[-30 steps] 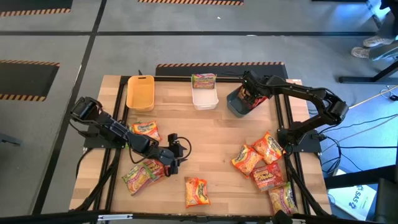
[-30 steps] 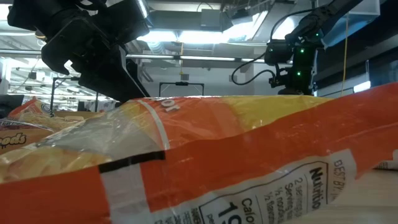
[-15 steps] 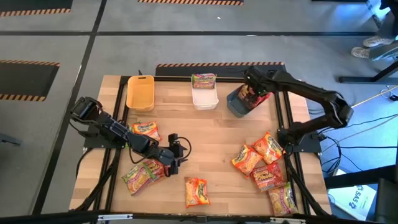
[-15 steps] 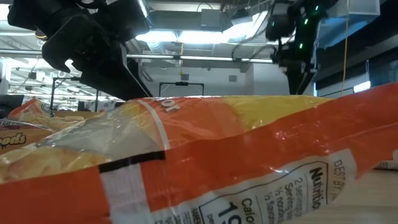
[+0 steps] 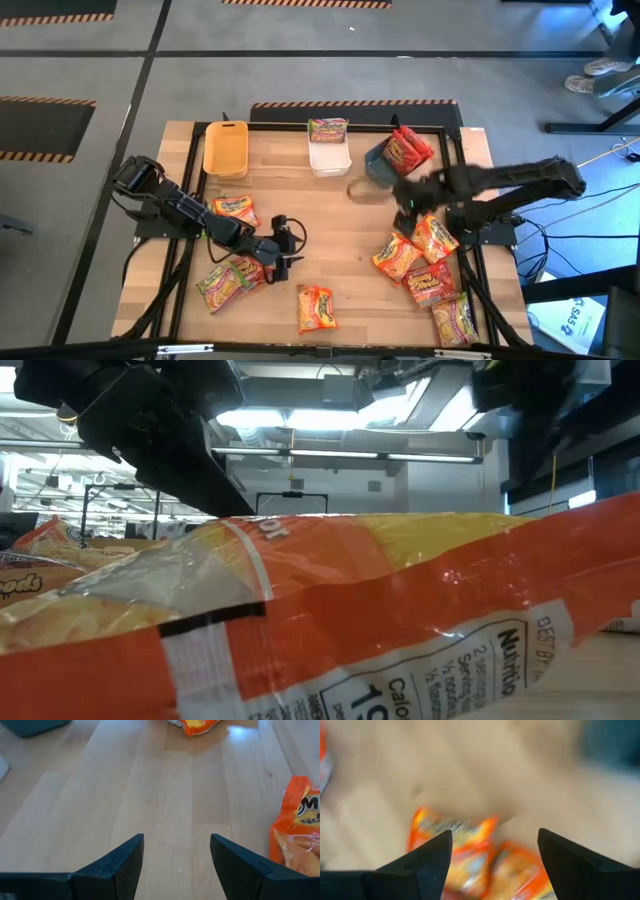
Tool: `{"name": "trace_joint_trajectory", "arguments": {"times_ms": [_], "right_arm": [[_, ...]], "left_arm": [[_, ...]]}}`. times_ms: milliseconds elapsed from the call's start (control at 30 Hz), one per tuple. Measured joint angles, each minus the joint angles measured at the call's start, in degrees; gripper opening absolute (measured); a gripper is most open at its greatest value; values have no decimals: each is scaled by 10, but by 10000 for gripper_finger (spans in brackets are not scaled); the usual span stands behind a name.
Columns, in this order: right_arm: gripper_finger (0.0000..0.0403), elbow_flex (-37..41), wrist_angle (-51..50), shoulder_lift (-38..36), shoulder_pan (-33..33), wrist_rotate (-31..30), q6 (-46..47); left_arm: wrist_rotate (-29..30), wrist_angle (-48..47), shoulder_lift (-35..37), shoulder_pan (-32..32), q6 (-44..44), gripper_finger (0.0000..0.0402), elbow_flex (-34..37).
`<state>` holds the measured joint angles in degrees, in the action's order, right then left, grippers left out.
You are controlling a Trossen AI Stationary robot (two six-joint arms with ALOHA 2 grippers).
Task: Sort Maruchan noodles
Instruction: Put the red noodle pack into the blue bin
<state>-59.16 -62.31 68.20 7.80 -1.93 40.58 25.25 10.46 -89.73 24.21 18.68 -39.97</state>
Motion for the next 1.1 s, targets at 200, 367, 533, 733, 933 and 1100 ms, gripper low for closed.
{"name": "trace_joint_trajectory", "arguments": {"times_ms": [200,367,533,733,933,1100], "right_arm": [[257,27,17,19,189,31,177],[192,56,64,41,329,42,336],[116,90,122,81,416,29,444],[47,118,220,158,444,33,457],[12,112,364,214,411,4,390],[6,113,454,243,357,-35,338]], "left_arm": [[-7,18,-2,20,40,223,0],[2,49,-3,42,56,223,0],[12,59,-3,54,95,223,0],[12,61,-3,74,142,223,0],[13,73,-3,90,172,223,0],[17,74,-3,92,178,223,0]]}}
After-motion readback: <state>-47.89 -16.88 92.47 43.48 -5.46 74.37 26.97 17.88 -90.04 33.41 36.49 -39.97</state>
